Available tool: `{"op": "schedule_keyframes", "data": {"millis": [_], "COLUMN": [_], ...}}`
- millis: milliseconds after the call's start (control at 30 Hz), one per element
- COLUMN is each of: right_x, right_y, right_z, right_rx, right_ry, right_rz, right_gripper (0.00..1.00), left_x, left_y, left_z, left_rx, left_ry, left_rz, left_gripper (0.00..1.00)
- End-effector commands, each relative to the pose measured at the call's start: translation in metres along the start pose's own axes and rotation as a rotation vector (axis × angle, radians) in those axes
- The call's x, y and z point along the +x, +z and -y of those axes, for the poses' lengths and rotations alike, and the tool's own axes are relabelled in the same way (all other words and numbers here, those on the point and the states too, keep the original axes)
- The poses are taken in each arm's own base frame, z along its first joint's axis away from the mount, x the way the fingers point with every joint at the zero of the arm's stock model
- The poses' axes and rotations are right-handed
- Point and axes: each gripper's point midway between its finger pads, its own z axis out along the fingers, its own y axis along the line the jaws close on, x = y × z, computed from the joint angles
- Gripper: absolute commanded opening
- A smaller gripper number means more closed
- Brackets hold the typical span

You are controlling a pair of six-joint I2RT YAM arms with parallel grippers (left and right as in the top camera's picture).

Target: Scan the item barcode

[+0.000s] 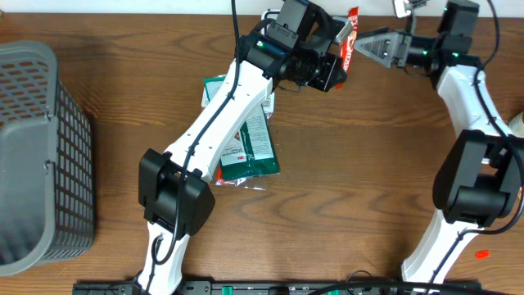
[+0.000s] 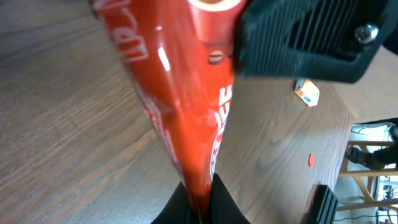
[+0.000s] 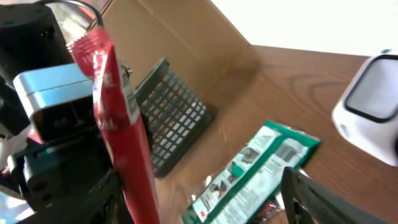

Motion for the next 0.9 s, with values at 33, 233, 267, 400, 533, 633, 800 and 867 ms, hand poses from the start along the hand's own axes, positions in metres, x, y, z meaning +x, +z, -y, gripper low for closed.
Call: {"op": "schedule_keyframes", "data": {"millis": [33, 233, 267, 400, 533, 633, 800, 867], "right_x": [-0.005, -0.0079, -0.0083, -0.0088, -0.0088, -0.0085, -0.0087, -0.0087], "right_y": [0.0107, 0.0114, 0.0114, 0.0114, 0.0114, 0.0125, 0.0118, 0.0118], "right_z": [-0.0147, -0.0161, -0.0163, -0.0165, -0.0165, -0.0169, -0.0166, -0.0166], "right_rx": [-0.035, -0.036, -0.036, -0.036, -0.036, -0.038, -0.036, -0.036], "right_ry": [0.035, 0.041, 0.039, 0.031, 0.031, 0.031, 0.038, 0.038], "right_rz": [-0.023, -0.023, -0.023, -0.023, -0.023, -0.025, -0.024, -0.024], "right_gripper": [0.76, 0.69, 0.65, 0.22, 0.07, 0.02, 0.01, 0.01], "left_x": [-0.0083, -0.0083, -0.0083, -0.0084, -0.0084, -0.0088, -0.0092, -0.0093], "left_y": [-0.0084, -0.0084, -0.0084, -0.0084, -0.0084, -0.0084, -0.0083, -0.0084], "left_z": [0.0116, 0.0114, 0.0114, 0.0114, 0.0114, 0.0114, 0.009, 0.009], "left_rx": [0.021, 0.021, 0.021, 0.021, 0.021, 0.021, 0.006, 0.006], "left_ry": [0.015, 0.016, 0.016, 0.016, 0.016, 0.017, 0.017, 0.018], "left_rz": [0.021, 0.022, 0.022, 0.022, 0.022, 0.023, 0.026, 0.026], "left_gripper": [0.07, 0.07, 0.07, 0.07, 0.07, 0.07, 0.07, 0.07]}}
